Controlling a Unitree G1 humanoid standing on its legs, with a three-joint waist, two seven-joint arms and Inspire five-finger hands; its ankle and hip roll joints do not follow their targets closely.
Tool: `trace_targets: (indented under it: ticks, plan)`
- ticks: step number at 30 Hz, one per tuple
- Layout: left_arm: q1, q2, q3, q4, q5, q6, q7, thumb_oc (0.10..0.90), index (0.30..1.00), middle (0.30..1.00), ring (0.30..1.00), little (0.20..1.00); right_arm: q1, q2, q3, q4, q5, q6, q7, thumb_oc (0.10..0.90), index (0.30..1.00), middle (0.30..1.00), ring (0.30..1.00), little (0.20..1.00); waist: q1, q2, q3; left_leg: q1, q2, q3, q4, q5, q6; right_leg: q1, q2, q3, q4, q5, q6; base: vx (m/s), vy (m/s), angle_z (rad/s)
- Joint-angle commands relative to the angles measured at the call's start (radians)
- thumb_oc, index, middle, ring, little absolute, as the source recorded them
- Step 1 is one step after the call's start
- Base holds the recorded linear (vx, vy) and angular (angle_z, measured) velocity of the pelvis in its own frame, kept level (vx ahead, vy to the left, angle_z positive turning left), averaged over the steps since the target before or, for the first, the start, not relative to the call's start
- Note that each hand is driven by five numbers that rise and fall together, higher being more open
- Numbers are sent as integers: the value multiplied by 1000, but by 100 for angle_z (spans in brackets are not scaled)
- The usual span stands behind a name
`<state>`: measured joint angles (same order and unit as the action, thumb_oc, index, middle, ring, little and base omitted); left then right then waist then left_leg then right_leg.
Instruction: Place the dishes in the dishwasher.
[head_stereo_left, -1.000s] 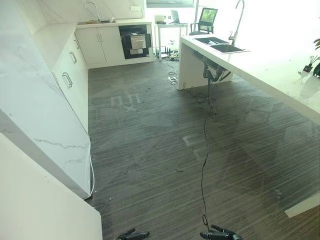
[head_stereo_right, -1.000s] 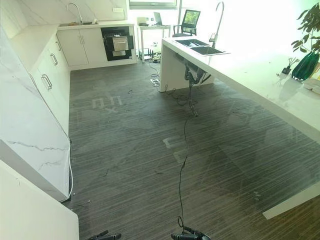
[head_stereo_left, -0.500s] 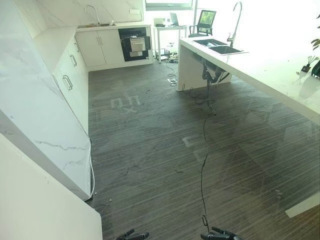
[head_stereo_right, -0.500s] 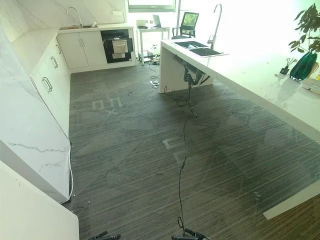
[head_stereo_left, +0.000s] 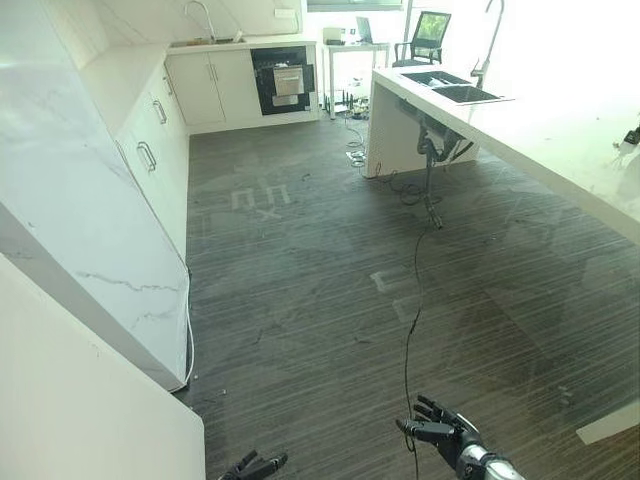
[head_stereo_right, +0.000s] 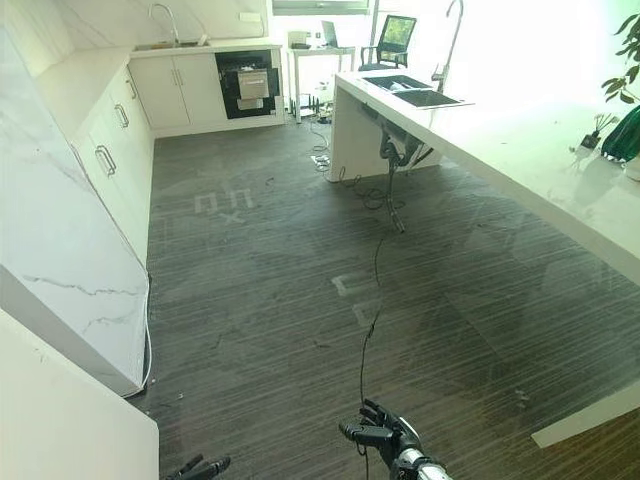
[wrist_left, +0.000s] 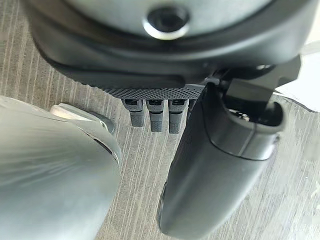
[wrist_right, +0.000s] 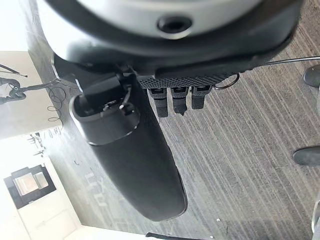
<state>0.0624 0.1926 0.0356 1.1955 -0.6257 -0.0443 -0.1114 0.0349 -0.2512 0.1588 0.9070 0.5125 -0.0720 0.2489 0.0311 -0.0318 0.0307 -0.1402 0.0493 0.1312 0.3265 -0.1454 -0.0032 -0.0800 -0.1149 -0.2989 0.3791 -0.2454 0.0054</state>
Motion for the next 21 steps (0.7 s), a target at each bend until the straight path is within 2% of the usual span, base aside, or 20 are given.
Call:
trace_targets:
  ticks: [1, 2, 3, 4, 5, 6, 8, 9, 11, 12, 13, 14, 15, 16, 17, 18, 19, 21]
  plan:
    - [-39, 30, 34, -58, -40, -88, 3, 800, 900, 900, 900, 900, -52, -33, -5, -106, 8, -63, 15, 800, 900, 900, 900, 900, 5, 9, 29, 77, 46, 27, -26, -60, -46, 21, -12, 37, -79, 35, 62, 182, -286, -8]
    - [-33, 33, 34, -102, -2, -126, -5, 800, 900, 900, 900, 900, -41, -45, 2, -182, -9, -63, -1, 800, 900, 900, 900, 900, 15, -22, 70, 88, 0, 34, -26, 66, -57, 26, -18, 72, -79, 36, 43, 153, -312, -6]
    - [-26, 41, 28, -149, 14, -150, -9, 800, 900, 900, 900, 900, -21, -63, 7, -257, -22, -63, -14, 800, 900, 900, 900, 900, 23, -42, 109, 22, -16, 9, 87, 151, -72, 29, -21, 86, -79, 41, 26, 79, -236, -21]
    - [-19, 48, 28, -192, 6, -144, -8, 800, 900, 900, 900, 900, -11, -78, 8, -297, -23, -61, -20, 800, 900, 900, 900, 900, 23, -41, 126, -19, -23, -3, 145, 148, -71, 29, -16, 92, -79, 45, 21, 37, -109, -4]
    - [-9, 54, 33, -240, -13, -141, -15, 800, 900, 900, 900, 900, 0, -89, 2, -332, -24, -61, -22, 800, 900, 900, 900, 900, 23, -40, 138, -46, -22, 6, 124, 158, -72, 28, -10, 98, -79, 45, 21, 164, 41, -9]
    - [9, 54, 37, -296, -20, -153, -20, 800, 900, 900, 900, 900, 14, -95, -12, -362, -31, -71, -25, 800, 900, 900, 900, 900, 26, -26, 155, -29, -10, 43, -26, 164, -72, 48, 3, 98, -79, 32, 33, 246, 132, 12]
    - [38, 44, 26, -368, 7, -185, -22, 800, 900, 900, 900, 900, 37, -90, -39, -388, -61, -102, -10, 800, 900, 900, 900, 900, 22, 27, 148, -153, 78, 26, -26, 89, -87, 68, 56, 94, -79, 3, 50, 457, 284, -24]
    - [63, 41, 17, -423, 9, -196, -17, 800, 900, 900, 900, 900, 59, -93, -51, -423, -75, -116, -7, 800, 900, 900, 900, 900, 32, 39, 144, -230, 97, -31, -26, 123, -108, 95, 79, 115, -79, -20, 49, 535, 324, -24]
    - [68, 38, 24, -445, -5, -211, -27, 800, 900, 900, 900, 900, 47, -103, -50, -446, -77, -116, -16, 800, 900, 900, 900, 900, 46, 41, 123, -250, 95, -32, -26, 107, -101, 140, 62, 124, -79, -57, 63, 705, 514, -32]
    - [66, 54, 35, -478, 4, -193, -22, 800, 900, 900, 900, 900, 78, -98, -72, -498, -69, -94, 0, 800, 900, 900, 900, 900, 48, 28, 97, -217, 65, -26, -26, 77, -66, 187, 19, 122, -79, -55, 99, 757, 580, -76]
    - [62, 63, 38, -487, 7, -185, -26, 800, 900, 900, 900, 900, 92, -92, -75, -512, -69, -98, 3, 800, 900, 900, 900, 900, 48, 21, 90, -209, 50, -27, -26, 69, -51, 206, 1, 118, -79, -33, 114, 565, 426, -54]
    - [56, 75, 41, -493, 18, -182, -35, 800, 900, 900, 900, 900, 104, -82, -76, -521, -65, -108, 6, 800, 900, 900, 900, 900, 47, 12, 83, -201, 32, -28, -26, 63, -33, 222, -20, 107, -79, 26, 134, 532, 407, -30]
    - [44, 97, 32, -509, 31, -183, -32, 800, 900, 900, 900, 900, 122, -61, -77, -543, -52, -111, 9, 800, 900, 900, 900, 900, 32, 16, 76, -156, -13, -53, -26, 39, 2, 272, -54, 62, -74, 308, 170, 518, 440, -9]
    - [40, 102, 28, -518, 25, -179, -25, 800, 900, 900, 900, 900, 127, -58, -77, -553, -52, -108, 13, 800, 900, 900, 900, 900, 24, 29, 76, -138, -26, -68, -26, 32, 15, 219, -64, 73, 53, 362, 173, 520, 483, -5]
    - [39, 106, 23, -534, 25, -178, -16, 800, 900, 900, 900, 900, 129, -55, -70, -562, -44, -108, 15, 800, 900, 900, 900, 900, 15, 41, 79, -111, -40, -75, -26, 16, 31, 127, -64, 102, 192, 386, 170, 287, 342, 36]
    - [38, 112, 9, -557, 28, -175, 7, 800, 900, 900, 900, 900, 119, -49, -58, -556, -46, -114, 14, 800, 900, 900, 900, 900, 3, 57, 88, -77, -47, -80, -26, -1, 37, 27, -63, 108, 267, 395, 152, 305, 257, 31]
    - [35, 119, -6, -577, 35, -165, 29, 800, 900, 900, 900, 900, 110, -45, -51, -551, -45, -115, 8, 800, 900, 900, 900, 900, -1, 57, 95, -52, -60, -83, -26, -5, 40, -9, -43, 89, 213, 342, 130, 286, 126, -4]
    - [35, 130, -14, -603, 25, -124, 35, 800, 900, 900, 900, 900, 120, -47, -46, -569, -31, -108, 0, 800, 900, 900, 900, 900, -10, 56, 99, -31, -63, -90, -26, -5, 33, -4, -8, 42, 61, 296, 113, 359, -51, -2]
